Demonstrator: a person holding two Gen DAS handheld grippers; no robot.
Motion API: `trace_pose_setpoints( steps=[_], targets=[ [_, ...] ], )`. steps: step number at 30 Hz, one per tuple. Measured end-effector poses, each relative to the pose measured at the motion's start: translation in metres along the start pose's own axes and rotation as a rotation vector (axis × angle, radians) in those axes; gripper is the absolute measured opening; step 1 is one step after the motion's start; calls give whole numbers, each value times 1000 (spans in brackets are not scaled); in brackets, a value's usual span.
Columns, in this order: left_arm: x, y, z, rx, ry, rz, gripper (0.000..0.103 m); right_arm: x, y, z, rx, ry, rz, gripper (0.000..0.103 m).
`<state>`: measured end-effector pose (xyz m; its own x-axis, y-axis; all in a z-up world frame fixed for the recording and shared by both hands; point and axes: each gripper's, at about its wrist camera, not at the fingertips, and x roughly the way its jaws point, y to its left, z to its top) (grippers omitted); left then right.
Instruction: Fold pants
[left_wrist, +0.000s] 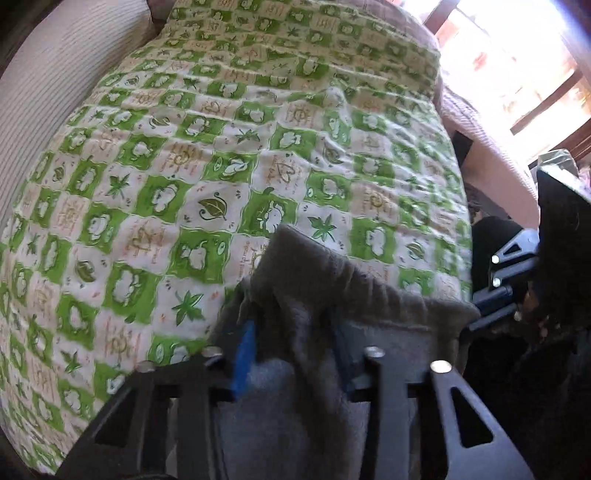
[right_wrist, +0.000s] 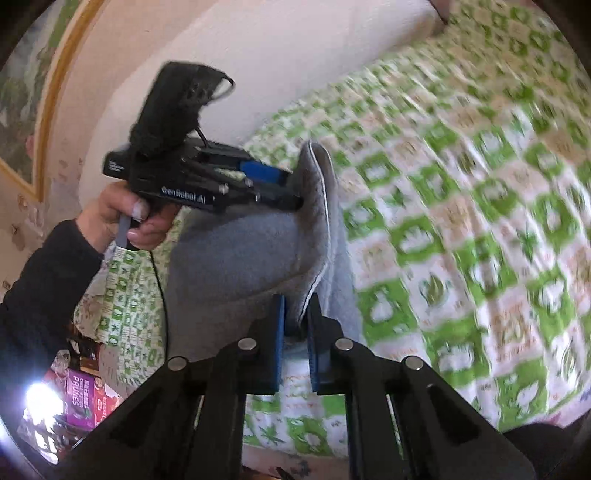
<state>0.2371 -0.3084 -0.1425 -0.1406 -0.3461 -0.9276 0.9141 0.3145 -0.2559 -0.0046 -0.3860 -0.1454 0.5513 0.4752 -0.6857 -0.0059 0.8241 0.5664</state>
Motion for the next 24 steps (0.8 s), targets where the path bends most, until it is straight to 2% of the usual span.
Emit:
trace_pose_setpoints(
  steps=[3, 4, 8, 11, 13, 17, 20, 22, 24],
  targets=[
    [1, 9, -2, -41, -20, -43, 21, 5, -14, -9, 72, 11, 10, 12],
    [-5, 13, -4, -50, -38, -64, 15, 1, -14, -10, 76, -4, 17, 12],
    [-8, 27, -4, -136, -80, -86, 12, 1, -18, -12, 78, 14, -18, 12],
    [12, 23, 0, -150, -42, -19, 12, 10, -14, -11, 61, 31, -93, 12],
    [9, 18, 0, -133, -53, 11, 12, 10, -9, -9, 34, 23, -127, 12],
    [-10, 24, -10, -148, -46, 20, 16, 11, -13, -8, 58, 36, -111, 14],
    [-36, 19, -28, -126, -52, 83, 17, -4, -11, -3, 71, 7, -124, 32],
    [-54, 19, -46, -127, -63, 96, 20, -22, -8, 2, 58, -56, -144, 33],
    [-67, 19, -63, -136, -73, 107, 27, -36, -5, 9, 50, -107, -128, 33]
  ],
)
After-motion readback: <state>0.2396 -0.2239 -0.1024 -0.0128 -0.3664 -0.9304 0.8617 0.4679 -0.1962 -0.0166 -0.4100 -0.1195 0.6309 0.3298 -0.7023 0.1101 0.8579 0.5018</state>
